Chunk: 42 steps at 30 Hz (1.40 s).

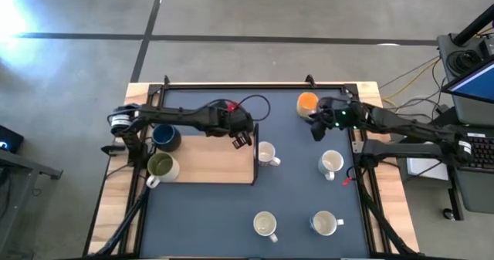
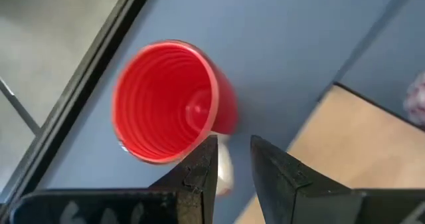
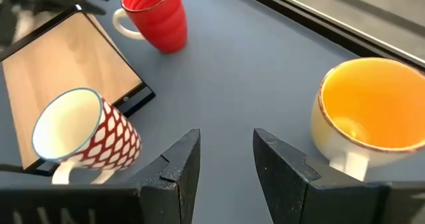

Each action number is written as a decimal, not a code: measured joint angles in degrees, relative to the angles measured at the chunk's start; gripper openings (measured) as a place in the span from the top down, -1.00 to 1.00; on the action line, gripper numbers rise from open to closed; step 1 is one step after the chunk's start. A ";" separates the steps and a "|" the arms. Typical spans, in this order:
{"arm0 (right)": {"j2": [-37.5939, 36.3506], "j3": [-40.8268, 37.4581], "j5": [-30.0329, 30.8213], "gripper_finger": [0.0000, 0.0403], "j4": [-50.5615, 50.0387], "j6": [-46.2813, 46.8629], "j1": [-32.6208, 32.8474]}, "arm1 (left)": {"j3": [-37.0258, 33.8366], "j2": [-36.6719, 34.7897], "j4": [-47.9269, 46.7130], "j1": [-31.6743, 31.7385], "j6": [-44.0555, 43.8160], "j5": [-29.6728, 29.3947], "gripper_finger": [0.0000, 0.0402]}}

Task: Place coffee mugs
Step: Put the red mug on the shelf

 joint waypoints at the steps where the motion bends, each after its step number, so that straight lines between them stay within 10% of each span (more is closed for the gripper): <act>1: -1.24 -0.73 0.03 0.37 0.00 -0.28 -0.02 | 0.00 0.02 0.19 0.46 0.63 0.04 0.65; 18: -13.44 -10.90 -3.48 0.37 -0.07 0.52 -0.02 | -6.62 0.05 5.62 8.93 4.71 16.58 0.65; 42: -19.15 -11.49 -6.04 0.37 -1.86 0.60 -0.02 | -1.15 0.11 3.64 9.63 3.75 17.88 0.97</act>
